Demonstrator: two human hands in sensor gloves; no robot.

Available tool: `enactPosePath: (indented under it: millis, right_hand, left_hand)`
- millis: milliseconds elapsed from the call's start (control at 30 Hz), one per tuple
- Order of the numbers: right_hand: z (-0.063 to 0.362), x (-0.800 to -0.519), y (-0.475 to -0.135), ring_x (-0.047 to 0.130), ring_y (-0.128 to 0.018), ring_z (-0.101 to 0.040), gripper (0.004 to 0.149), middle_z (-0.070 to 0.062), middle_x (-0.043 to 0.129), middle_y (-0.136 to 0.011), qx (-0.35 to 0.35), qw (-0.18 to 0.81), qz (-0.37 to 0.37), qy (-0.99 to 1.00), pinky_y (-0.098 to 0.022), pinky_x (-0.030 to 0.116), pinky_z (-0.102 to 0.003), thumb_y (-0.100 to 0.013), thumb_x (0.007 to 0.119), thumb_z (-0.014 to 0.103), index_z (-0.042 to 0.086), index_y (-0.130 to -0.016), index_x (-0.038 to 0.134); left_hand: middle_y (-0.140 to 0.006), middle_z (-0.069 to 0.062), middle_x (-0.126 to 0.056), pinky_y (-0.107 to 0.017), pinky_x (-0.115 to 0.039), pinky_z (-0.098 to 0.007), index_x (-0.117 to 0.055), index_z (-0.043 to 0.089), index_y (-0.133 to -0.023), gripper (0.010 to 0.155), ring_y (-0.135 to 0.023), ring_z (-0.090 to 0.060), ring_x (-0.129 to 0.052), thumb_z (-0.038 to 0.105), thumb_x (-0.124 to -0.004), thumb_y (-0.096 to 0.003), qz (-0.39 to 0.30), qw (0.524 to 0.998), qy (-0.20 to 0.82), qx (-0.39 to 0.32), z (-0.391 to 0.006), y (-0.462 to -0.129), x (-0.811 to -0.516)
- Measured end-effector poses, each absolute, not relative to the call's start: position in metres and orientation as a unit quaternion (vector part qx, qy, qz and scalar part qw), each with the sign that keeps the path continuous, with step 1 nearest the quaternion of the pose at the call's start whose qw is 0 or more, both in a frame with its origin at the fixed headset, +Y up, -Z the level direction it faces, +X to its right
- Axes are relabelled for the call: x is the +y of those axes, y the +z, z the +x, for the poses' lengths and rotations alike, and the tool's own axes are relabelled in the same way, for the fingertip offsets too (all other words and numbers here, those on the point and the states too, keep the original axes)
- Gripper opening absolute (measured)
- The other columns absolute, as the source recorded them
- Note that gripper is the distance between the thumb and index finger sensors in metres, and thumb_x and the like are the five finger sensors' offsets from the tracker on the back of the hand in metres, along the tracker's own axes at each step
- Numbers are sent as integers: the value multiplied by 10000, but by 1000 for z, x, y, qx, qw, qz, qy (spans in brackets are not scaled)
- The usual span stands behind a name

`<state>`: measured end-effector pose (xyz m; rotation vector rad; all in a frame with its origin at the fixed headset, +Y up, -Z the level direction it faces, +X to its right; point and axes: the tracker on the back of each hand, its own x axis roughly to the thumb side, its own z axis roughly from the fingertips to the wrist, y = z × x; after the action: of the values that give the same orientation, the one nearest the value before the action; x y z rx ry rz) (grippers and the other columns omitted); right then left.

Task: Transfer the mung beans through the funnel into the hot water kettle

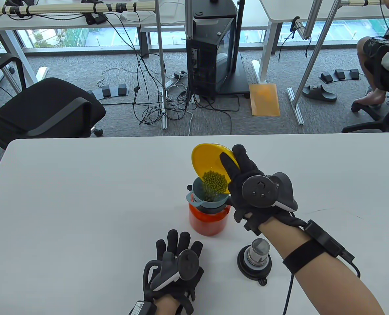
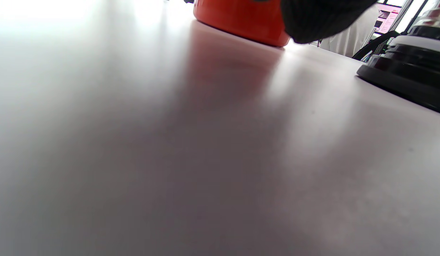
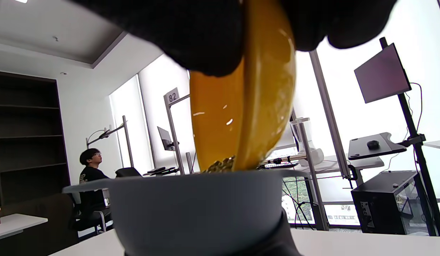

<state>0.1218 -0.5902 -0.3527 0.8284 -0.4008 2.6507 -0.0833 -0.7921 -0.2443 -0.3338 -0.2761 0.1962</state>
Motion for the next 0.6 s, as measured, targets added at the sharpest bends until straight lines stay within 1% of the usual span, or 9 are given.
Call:
enactPosePath:
  millis: [100,167,233,400,500,600]
  right_hand:
    - [116,-589,-346,517,-913,-608,813,-258,119,-1065,-159,120,322,925,-592,575,-686,-454,831,96,89,-1099,336]
    - [114,-589,-343,523,-920,-595,820,-251,113,-1067,-168,109,334,921,-594,576,-685,-455,833,103,99,-1099,324]
    - [115,-588,-341,533,-916,-590,828,-252,108,-1066,-170,116,330,921,-591,581,-681,-456,835,112,99,-1099,312]
    - [132,-585,-347,564,-896,-587,849,-280,106,-1054,-163,184,285,927,-581,598,-669,-456,843,140,76,-1096,290]
    - [156,-586,-353,577,-880,-593,867,-322,105,-1035,-148,265,230,925,-574,603,-666,-457,847,161,37,-1090,267]
    - [188,-594,-359,606,-871,-584,874,-350,123,-1022,-133,333,174,917,-569,630,-643,-459,853,186,16,-1085,268]
  left_hand:
    - [-1156,-20,-40,-683,-33,-666,-283,336,-1119,788,-995,-368,126,524,-712,-486,-165,972,97,-137,-83,-244,-792]
    - [-1156,-21,-40,-683,-33,-666,-283,333,-1120,788,-995,-367,127,523,-712,-487,-165,972,98,-137,-83,-244,-792]
    - [-1156,-17,-40,-684,-33,-665,-284,336,-1119,788,-996,-366,126,525,-711,-485,-165,972,98,-137,-83,-244,-792]
    - [-1156,-20,-41,-683,-34,-666,-284,336,-1119,786,-995,-367,126,523,-711,-486,-164,972,98,-137,-83,-244,-792]
    - [-1156,-21,-42,-683,-33,-666,-285,334,-1119,785,-994,-369,126,523,-711,-487,-164,972,100,-137,-84,-244,-792]
    - [-1156,-21,-42,-684,-33,-665,-286,336,-1118,784,-995,-367,126,523,-711,-486,-164,972,101,-138,-83,-244,-792]
